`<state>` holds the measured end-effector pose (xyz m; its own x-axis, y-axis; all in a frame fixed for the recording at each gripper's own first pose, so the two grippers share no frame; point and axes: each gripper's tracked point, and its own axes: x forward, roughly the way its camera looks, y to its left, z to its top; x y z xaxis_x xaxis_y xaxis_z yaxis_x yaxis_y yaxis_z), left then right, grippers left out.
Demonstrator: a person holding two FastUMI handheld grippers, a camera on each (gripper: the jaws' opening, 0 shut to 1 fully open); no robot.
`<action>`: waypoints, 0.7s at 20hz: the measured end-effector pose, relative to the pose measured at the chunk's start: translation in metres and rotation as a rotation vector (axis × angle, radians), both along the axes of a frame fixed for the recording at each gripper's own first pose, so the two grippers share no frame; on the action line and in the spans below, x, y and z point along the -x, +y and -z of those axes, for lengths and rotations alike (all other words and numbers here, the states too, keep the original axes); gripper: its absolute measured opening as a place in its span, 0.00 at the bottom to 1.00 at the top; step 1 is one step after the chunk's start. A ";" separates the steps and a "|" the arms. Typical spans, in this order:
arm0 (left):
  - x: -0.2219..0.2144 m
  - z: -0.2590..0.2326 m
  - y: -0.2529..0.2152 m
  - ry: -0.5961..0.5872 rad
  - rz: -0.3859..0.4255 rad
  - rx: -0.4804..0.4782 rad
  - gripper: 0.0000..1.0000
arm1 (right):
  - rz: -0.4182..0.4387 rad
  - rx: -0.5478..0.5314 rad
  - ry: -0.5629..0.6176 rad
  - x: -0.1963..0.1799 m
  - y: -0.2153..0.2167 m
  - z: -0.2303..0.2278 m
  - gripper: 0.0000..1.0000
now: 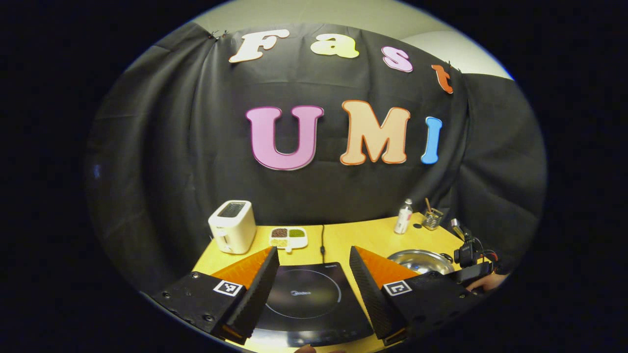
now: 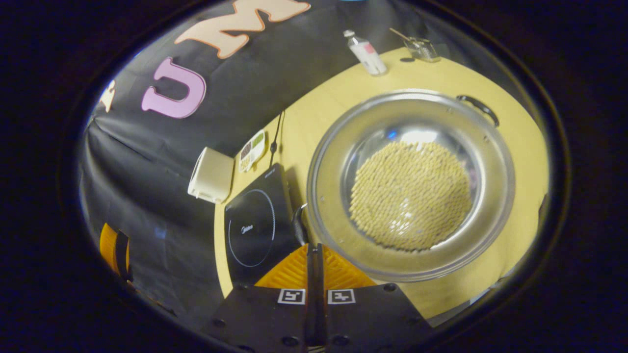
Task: First push the handle of the pot to place it horizontally, then grasp the pot with both hands and set it on the induction cooktop.
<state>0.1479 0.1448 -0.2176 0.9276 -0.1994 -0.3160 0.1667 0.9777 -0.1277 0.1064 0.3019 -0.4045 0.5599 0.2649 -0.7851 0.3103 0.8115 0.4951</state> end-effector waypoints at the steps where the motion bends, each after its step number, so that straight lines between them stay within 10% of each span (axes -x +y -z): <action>1: 0.001 0.006 -0.009 0.020 0.016 -0.008 0.89 | 0.000 0.075 -0.026 -0.001 -0.023 0.002 0.02; 6: 0.007 0.030 -0.056 0.143 0.024 0.028 0.89 | -0.073 0.364 -0.105 0.004 -0.133 -0.008 0.00; 12: 0.004 0.062 -0.117 0.242 -0.004 0.054 0.88 | -0.212 0.489 -0.160 -0.011 -0.200 -0.007 0.75; 14: 0.004 0.081 -0.134 0.290 -0.007 0.069 0.88 | -0.230 0.528 -0.185 -0.024 -0.220 -0.004 0.80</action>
<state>0.1435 0.0105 -0.2983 0.8020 -0.2236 -0.5539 0.1071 0.9661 -0.2348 0.1304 0.0821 -0.4008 0.6743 -0.0034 -0.7384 0.0450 0.9983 0.0364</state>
